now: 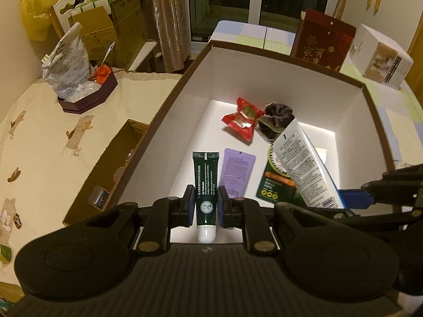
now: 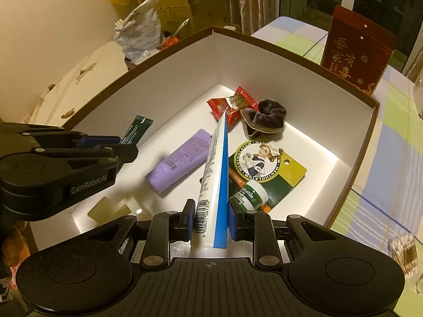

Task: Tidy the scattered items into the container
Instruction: 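Carry the black tube with the left tool while the right tool carries the white tube over the box, then open the left tool releasing the black tube while the right tool releases the white tube into the box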

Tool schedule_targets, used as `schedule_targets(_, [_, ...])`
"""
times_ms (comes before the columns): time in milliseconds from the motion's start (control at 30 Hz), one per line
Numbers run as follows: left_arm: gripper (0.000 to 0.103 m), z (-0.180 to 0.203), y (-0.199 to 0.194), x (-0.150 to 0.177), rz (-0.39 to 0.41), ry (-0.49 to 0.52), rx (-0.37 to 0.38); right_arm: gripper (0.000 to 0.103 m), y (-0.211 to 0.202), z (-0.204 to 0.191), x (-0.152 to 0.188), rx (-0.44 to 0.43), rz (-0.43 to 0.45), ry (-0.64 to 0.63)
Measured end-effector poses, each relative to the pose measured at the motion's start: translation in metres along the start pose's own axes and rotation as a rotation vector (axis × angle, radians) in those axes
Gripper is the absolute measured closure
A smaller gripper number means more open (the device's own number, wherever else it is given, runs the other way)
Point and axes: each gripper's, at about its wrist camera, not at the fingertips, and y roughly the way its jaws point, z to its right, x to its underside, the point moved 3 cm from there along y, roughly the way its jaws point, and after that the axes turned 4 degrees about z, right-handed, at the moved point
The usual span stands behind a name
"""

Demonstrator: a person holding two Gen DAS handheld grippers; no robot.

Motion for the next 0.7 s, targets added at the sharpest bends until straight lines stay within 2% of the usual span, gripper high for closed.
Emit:
schedule_targets(500, [0.089,-0.005,0.017,-0.001,-0.031,0.035,-0.047,0.075,0.019,-0.006,-0.003,0.029,-0.016,-0.02])
schedule_targets(700, [0.082,-0.004,0.019,-0.001,-0.036,0.057,-0.052,0.074,0.024,-0.017,-0.003,0.034,-0.035,-0.13])
